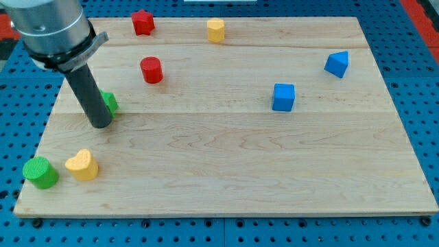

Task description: Place the green star vertically above the blue cube

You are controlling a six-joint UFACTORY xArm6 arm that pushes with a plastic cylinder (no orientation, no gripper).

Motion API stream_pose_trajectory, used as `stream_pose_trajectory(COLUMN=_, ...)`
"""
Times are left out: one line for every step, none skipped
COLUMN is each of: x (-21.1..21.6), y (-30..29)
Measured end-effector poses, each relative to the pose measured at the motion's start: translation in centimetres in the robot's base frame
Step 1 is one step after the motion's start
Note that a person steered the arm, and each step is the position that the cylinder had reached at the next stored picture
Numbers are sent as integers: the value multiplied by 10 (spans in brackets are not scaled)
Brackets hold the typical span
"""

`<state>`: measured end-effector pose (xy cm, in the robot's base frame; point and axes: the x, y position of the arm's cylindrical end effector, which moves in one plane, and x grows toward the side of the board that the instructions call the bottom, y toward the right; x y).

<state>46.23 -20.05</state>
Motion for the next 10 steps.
stream_pose_trajectory(x=-3, y=-44)
stream_pose_trajectory(x=-30, y=-50)
stream_pose_trajectory(x=-44, y=69)
stream_pose_trajectory(x=-53, y=174)
stream_pose_trajectory(x=-87, y=224)
stream_pose_trajectory(x=-89, y=255)
stream_pose_trajectory(x=-67, y=259)
stream_pose_trajectory(x=-87, y=288)
stream_pose_trajectory(x=-163, y=306)
stream_pose_trajectory(x=-185, y=309)
